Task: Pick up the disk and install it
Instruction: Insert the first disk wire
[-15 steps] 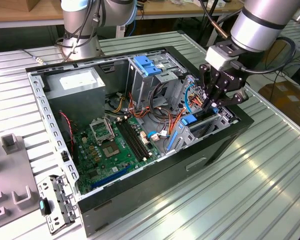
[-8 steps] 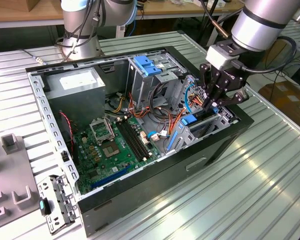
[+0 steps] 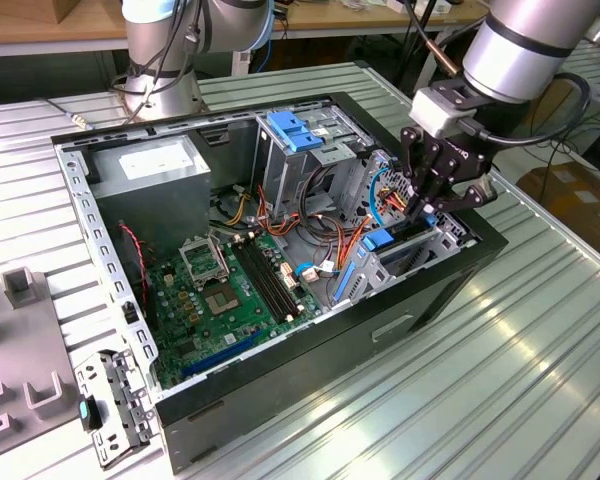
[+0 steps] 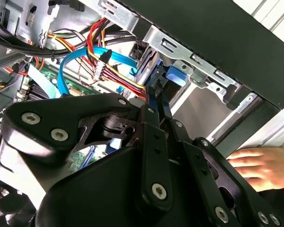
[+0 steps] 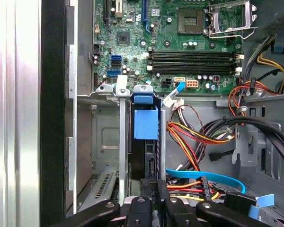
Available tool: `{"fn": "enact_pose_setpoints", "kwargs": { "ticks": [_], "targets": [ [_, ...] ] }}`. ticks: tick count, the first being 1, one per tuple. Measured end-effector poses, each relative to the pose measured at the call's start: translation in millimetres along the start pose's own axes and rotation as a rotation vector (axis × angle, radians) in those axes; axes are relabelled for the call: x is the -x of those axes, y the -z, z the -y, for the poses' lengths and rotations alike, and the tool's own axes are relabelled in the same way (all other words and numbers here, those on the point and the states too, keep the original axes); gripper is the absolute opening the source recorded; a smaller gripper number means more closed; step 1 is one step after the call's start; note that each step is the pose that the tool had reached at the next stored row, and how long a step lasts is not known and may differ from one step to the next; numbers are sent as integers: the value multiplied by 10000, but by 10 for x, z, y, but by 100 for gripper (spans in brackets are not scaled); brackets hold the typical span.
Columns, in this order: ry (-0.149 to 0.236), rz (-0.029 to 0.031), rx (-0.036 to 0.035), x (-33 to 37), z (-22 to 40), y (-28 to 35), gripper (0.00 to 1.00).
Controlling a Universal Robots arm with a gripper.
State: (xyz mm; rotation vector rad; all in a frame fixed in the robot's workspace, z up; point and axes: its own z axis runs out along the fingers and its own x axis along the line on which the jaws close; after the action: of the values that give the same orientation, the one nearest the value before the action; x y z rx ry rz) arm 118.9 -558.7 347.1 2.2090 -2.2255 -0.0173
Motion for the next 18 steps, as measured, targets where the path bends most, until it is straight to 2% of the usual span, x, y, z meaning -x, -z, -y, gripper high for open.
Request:
{"fn": "enact_pose_setpoints", "kwargs": {
  "ticks": [14,18],
  "targets": [
    [-1,-1,2,13,0,-17,17],
    [-1,-1,2,13,0,14,17]
  ]
}}
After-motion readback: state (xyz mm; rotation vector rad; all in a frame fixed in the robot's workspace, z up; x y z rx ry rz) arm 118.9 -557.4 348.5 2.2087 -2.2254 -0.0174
